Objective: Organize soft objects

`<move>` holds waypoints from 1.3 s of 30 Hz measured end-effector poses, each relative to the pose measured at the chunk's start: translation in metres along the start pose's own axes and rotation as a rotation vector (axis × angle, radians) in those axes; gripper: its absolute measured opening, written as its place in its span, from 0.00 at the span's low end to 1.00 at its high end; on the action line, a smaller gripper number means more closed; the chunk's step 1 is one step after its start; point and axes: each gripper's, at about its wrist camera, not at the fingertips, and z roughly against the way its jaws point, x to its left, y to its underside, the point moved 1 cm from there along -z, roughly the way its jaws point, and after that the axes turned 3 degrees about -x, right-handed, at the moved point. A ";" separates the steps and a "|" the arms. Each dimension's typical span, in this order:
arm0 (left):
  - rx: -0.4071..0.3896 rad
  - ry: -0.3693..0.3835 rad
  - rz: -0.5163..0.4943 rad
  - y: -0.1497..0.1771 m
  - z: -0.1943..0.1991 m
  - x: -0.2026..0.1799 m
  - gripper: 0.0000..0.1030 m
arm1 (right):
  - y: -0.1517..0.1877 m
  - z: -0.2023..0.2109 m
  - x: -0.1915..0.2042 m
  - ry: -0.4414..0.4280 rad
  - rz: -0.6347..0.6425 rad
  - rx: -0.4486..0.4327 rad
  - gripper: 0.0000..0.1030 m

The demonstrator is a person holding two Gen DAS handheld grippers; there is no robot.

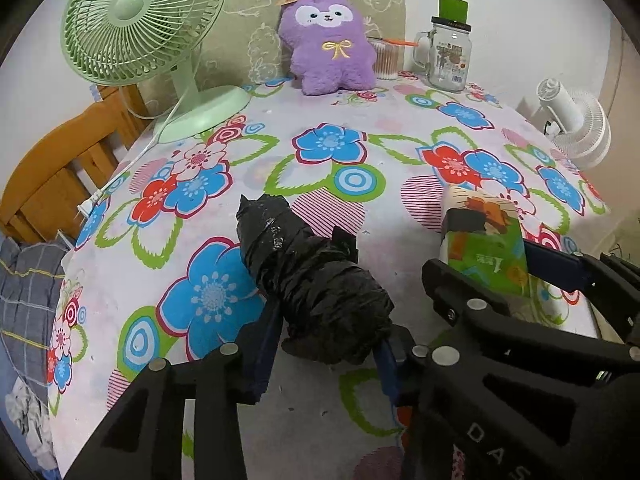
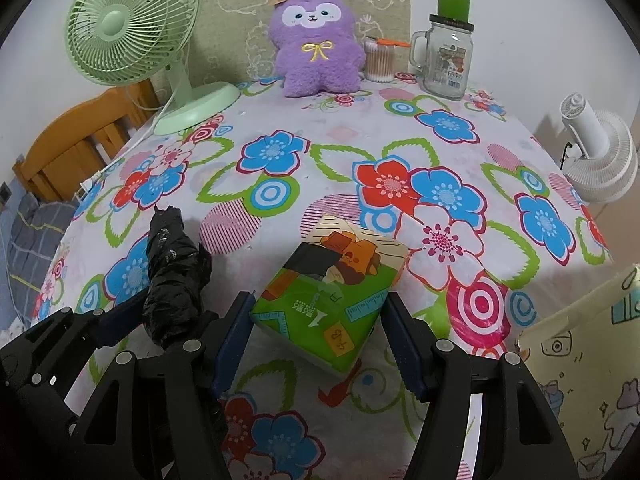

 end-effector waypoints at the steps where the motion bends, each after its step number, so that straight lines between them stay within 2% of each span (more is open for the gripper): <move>1: -0.002 0.002 0.000 0.001 0.002 0.000 0.42 | 0.001 0.002 0.000 -0.001 0.000 -0.002 0.66; 16: -0.051 0.002 0.013 0.011 0.032 0.000 0.42 | 0.012 0.037 0.005 0.001 0.009 -0.052 0.66; 39: -0.165 0.008 0.000 0.027 0.099 -0.017 0.42 | 0.033 0.111 0.001 -0.006 0.005 -0.160 0.66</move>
